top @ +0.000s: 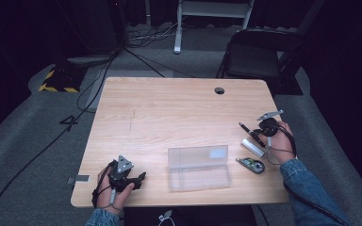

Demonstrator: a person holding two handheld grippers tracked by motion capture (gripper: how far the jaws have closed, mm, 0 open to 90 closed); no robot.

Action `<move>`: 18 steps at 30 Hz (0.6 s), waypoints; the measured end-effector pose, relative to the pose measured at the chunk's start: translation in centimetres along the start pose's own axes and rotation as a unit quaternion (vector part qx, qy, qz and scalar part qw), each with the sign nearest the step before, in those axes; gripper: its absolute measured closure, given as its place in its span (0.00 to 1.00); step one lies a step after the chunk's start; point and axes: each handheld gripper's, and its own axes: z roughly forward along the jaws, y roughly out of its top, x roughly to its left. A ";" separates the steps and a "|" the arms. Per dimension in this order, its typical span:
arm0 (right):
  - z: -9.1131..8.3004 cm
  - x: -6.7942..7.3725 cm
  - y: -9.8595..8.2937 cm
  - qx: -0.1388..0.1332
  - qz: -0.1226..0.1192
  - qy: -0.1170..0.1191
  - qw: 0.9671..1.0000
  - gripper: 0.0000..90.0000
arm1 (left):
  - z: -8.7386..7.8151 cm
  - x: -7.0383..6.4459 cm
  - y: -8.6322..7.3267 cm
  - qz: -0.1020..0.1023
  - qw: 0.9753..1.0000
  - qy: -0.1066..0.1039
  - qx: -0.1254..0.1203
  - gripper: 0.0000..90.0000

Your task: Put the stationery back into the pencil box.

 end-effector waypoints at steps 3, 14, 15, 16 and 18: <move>0.2 -0.2 -0.2 -0.002 0.003 0.000 1.000 0.87 | 0.0 0.0 0.0 0.000 1.000 0.000 0.000 0.31; 0.1 -0.6 -0.1 0.006 -0.002 0.003 1.000 0.89 | 0.0 0.0 0.0 0.000 1.000 0.000 0.000 0.31; -0.1 -0.7 -0.1 0.003 -0.002 0.005 1.000 0.89 | 0.0 0.0 0.0 0.000 1.000 0.000 0.000 0.31; -0.2 -0.7 -0.1 0.002 -0.001 0.007 1.000 0.89 | 0.0 0.0 0.0 0.000 1.000 0.000 0.000 0.31; -0.6 -0.7 0.1 -0.003 0.002 0.008 1.000 0.89 | 0.0 0.0 0.0 0.001 1.000 0.000 0.000 0.31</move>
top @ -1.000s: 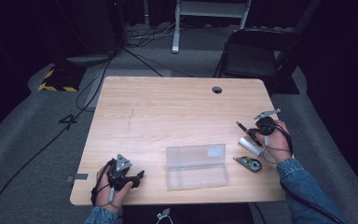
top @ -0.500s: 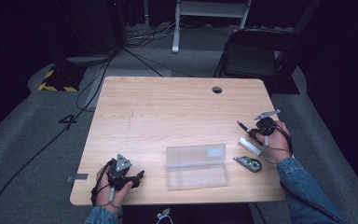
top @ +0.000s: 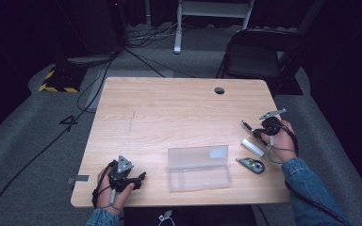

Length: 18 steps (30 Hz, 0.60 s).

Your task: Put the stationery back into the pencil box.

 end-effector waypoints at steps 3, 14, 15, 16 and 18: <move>-0.8 0.1 0.3 -0.006 0.001 0.002 1.000 0.89 | 0.1 0.0 0.1 0.000 1.000 0.000 0.000 0.30; -3.8 0.9 1.2 -0.043 0.008 0.025 0.999 0.89 | 0.4 0.0 0.4 0.003 1.000 -0.004 0.003 0.28; -4.1 1.0 1.3 -0.048 0.007 0.027 0.998 0.89 | 0.4 0.0 0.4 0.003 1.000 -0.004 0.002 0.28; -4.4 1.2 1.4 -0.051 0.006 0.028 0.998 0.89 | 0.5 0.0 0.5 0.003 1.000 -0.003 0.003 0.28; -5.0 1.6 1.6 -0.062 0.003 0.035 0.997 0.89 | 0.5 0.0 0.5 0.004 1.000 -0.003 0.001 0.28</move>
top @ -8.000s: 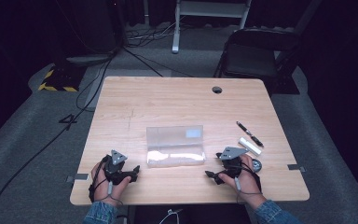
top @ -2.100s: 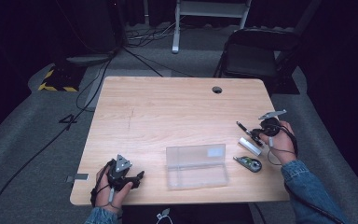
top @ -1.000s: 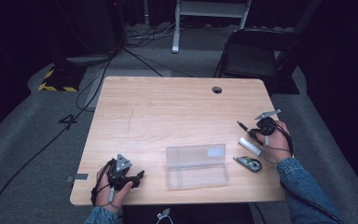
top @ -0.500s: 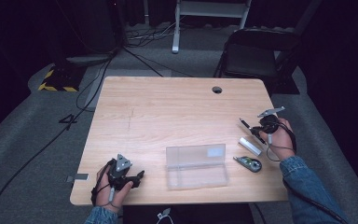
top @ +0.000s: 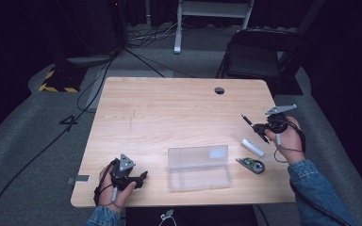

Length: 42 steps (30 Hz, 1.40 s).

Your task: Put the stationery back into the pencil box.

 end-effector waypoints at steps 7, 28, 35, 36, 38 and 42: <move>-1.7 2.3 0.9 -0.025 -0.020 0.030 0.999 0.89 | 0.0 0.0 0.0 0.004 1.000 0.002 0.001 0.28; -3.5 9.1 2.5 -0.051 -0.080 0.124 0.988 0.89 | 0.0 0.0 0.1 0.004 1.000 0.000 0.001 0.27; -2.9 10.9 2.1 -0.044 -0.086 0.156 0.983 0.89 | 0.0 0.0 0.1 0.004 1.000 0.000 0.001 0.27; -2.9 11.3 2.1 -0.045 -0.089 0.161 0.982 0.89 | 0.0 0.0 0.1 0.006 1.000 0.000 0.002 0.27; -2.8 11.9 2.0 -0.046 -0.092 0.168 0.980 0.89 | 0.0 0.0 0.1 0.006 1.000 0.000 0.002 0.27; -2.7 13.2 1.8 -0.049 -0.100 0.183 0.977 0.89 | 0.0 0.0 0.1 0.006 1.000 0.000 0.002 0.27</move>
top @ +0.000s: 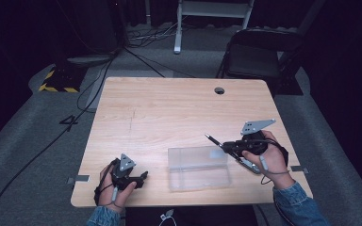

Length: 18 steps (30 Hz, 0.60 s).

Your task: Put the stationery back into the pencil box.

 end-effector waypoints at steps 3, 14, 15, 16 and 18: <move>0.6 0.7 0.0 0.011 -0.009 0.006 1.000 0.89 | 0.0 0.0 0.0 0.000 1.000 0.000 0.000 0.27; 2.5 1.9 -0.1 0.036 -0.028 0.026 0.999 0.89 | 0.0 0.0 0.0 0.000 1.000 0.000 0.000 0.27; 2.6 2.0 -0.1 0.037 -0.029 0.027 0.999 0.89 | 0.0 0.0 0.0 0.000 1.000 0.000 0.000 0.27; 2.9 2.1 -0.2 0.037 -0.033 0.028 0.998 0.89 | 0.0 0.0 0.0 0.000 1.000 0.000 0.000 0.27; 3.3 2.2 -0.3 0.042 -0.034 0.031 0.998 0.89 | 0.0 0.0 0.0 0.000 1.000 -0.001 0.002 0.27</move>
